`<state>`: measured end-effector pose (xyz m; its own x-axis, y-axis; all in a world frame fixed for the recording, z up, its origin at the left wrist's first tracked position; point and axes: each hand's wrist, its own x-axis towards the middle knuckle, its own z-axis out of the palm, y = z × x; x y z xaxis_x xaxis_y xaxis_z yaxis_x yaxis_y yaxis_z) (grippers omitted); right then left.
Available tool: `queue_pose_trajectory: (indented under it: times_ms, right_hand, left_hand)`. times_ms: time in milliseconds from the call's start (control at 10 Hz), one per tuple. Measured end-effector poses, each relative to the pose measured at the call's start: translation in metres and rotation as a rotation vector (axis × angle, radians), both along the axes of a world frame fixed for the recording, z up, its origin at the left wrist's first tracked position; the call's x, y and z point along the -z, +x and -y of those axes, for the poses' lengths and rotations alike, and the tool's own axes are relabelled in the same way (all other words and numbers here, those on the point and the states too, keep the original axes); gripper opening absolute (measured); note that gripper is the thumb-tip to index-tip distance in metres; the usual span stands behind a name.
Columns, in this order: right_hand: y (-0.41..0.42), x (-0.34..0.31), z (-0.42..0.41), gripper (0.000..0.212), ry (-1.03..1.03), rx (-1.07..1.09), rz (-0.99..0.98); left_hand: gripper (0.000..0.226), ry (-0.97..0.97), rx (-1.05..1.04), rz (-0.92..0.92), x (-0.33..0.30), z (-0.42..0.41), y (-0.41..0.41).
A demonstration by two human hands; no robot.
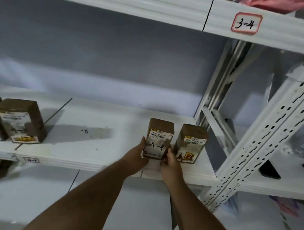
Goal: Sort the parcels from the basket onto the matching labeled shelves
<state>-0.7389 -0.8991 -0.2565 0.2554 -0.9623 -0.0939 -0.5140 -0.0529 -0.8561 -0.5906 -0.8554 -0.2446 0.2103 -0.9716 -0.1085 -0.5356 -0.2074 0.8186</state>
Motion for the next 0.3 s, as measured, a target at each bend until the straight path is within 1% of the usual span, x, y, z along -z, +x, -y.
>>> queue_pose_trajectory:
  times_ms: [100, 200, 300]
  right_hand:
    - [0.002, 0.0, -0.002, 0.056, -0.004, 0.003, -0.027]
    - [0.0, -0.016, -0.009, 0.048, -0.007, -0.008, -0.088]
    - [-0.009, -0.048, -0.02, 0.029, -0.026, -0.018, -0.188]
  left_hand:
    - [0.089, 0.013, -0.01, -0.048, 0.0, -0.003, 0.001]
    - [0.079, 0.028, -0.001, -0.05, -0.025, -0.017, 0.005]
    - [0.07, -0.04, -0.051, -0.049, -0.059, -0.039, 0.019]
